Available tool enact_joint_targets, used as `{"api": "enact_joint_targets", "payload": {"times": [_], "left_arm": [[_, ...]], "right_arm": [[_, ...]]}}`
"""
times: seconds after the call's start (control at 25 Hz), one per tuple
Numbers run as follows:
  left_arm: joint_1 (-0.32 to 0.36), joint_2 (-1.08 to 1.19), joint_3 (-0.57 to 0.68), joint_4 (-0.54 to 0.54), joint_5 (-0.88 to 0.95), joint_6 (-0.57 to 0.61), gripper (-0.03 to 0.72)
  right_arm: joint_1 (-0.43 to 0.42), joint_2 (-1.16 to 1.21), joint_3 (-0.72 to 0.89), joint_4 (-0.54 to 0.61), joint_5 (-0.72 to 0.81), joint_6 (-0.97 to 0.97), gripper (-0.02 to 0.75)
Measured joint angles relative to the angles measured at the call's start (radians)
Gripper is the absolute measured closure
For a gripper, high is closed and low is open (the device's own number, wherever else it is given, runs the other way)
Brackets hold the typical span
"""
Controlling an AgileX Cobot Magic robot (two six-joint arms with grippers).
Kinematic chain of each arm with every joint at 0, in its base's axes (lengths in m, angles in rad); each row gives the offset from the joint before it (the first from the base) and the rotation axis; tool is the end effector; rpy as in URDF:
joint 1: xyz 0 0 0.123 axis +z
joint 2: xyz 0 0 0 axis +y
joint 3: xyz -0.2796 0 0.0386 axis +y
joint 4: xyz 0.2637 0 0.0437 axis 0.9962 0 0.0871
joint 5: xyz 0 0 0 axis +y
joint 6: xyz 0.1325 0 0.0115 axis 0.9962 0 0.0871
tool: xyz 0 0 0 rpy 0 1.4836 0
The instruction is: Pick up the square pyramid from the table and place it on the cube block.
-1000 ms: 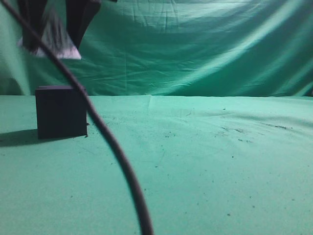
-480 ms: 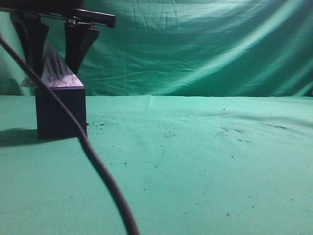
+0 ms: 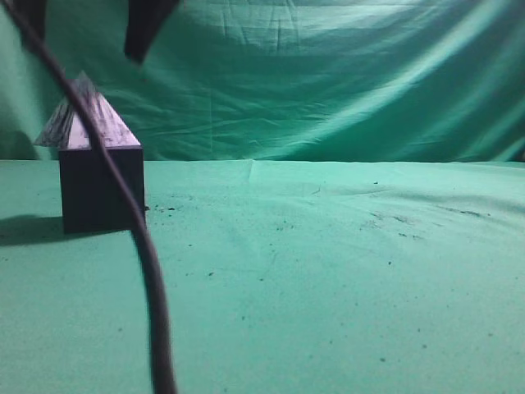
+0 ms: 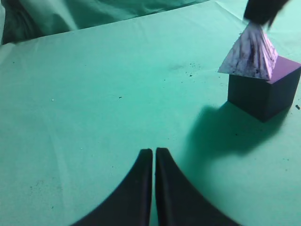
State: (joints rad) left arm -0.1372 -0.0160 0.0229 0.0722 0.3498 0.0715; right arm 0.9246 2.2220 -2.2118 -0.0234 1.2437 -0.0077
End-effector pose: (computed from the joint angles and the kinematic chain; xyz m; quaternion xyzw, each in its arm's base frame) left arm 0.1114 -0.0121 0.1636 0.1022 0.7888 0.0105 0.6060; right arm 0.3134 0.4106 0.2407 -0.4416 0.8744 0.0784 0.1851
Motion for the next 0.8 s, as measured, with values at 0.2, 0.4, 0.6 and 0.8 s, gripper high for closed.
{"api": "enact_joint_targets", "payload": {"times": [0.2, 0.4, 0.6, 0.8], "left_arm": [[0.0, 0.0, 0.0, 0.0, 0.0, 0.0, 0.688], [0.0, 0.0, 0.0, 0.0, 0.0, 0.0, 0.688], [0.0, 0.0, 0.0, 0.0, 0.0, 0.0, 0.688], [0.0, 0.0, 0.0, 0.0, 0.0, 0.0, 0.688]], "right_arm": [[0.0, -0.167, 0.0, -0.004, 0.007, 0.004, 0.534], [0.0, -0.365, 0.007, 0.001, 0.017, 0.03, 0.738], [0.0, -0.619, 0.176, 0.002, 0.021, 0.072, 0.738], [0.0, -0.905, 0.531, -0.006, -0.008, 0.096, 0.738]]}}
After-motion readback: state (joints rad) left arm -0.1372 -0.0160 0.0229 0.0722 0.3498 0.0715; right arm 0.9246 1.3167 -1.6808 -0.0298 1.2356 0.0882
